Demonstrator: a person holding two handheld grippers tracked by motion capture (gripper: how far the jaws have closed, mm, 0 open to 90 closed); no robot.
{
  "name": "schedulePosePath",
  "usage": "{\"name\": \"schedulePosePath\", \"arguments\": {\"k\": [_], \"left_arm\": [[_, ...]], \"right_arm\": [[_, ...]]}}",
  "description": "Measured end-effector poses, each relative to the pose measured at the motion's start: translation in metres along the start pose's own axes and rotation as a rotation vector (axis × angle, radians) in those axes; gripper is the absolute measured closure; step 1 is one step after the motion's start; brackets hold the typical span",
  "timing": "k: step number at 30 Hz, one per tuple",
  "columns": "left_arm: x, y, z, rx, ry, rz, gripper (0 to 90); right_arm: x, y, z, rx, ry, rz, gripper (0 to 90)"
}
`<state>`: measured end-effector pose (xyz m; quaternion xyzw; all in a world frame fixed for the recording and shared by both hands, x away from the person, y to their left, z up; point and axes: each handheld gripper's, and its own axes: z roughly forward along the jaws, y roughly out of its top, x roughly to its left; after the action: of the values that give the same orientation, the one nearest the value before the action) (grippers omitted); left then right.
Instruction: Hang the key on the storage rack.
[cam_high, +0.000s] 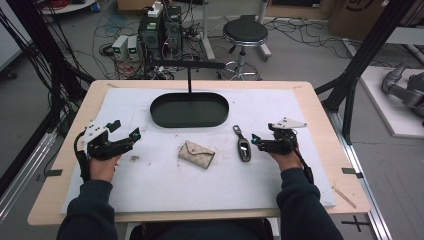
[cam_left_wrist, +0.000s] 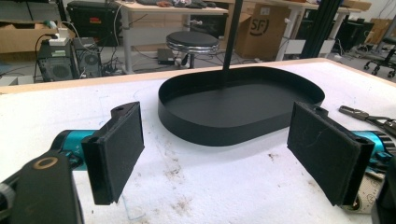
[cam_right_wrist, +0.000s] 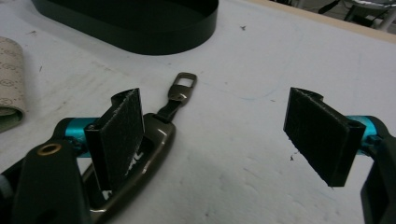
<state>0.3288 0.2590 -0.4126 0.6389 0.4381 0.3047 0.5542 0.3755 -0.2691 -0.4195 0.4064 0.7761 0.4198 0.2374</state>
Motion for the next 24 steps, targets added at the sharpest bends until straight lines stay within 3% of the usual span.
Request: {"name": "schedulePosePath", "arguments": {"k": [4, 11, 14, 15, 16, 17, 22, 24], "left_arm": [[-0.001, 0.0, 0.001, 0.007, -0.004, 0.003, 18.5], [0.0, 0.0, 0.001, 0.005, 0.004, -0.001, 18.7], [0.001, -0.001, 0.001, 0.005, 0.002, -0.004, 18.6], [0.001, -0.001, 0.001, 0.006, 0.002, -0.002, 18.6], [0.001, -0.001, 0.001, 0.007, 0.002, -0.001, 18.7], [0.0, 0.0, 0.001, 0.01, -0.001, 0.0, 18.6], [0.001, 0.0, 0.0, 0.008, 0.003, -0.004, 18.7], [0.001, -0.001, 0.0, 0.009, 0.002, -0.004, 18.7]], "right_arm": [[0.009, 0.003, 0.008, 0.016, 0.011, 0.013, 24.4], [0.031, 0.004, 0.027, 0.12, 0.032, 0.01, 23.3], [0.038, 0.003, 0.031, 0.141, 0.02, -0.001, 21.2], [0.045, 0.002, 0.034, 0.144, -0.013, -0.004, 20.5], [0.045, 0.002, 0.034, 0.144, -0.013, -0.004, 20.5], [0.05, 0.0, 0.037, 0.173, -0.036, -0.026, 20.4], [0.052, -0.004, 0.043, 0.243, -0.043, -0.018, 25.9], [0.049, -0.005, 0.043, 0.253, -0.014, 0.015, 30.2]]}}
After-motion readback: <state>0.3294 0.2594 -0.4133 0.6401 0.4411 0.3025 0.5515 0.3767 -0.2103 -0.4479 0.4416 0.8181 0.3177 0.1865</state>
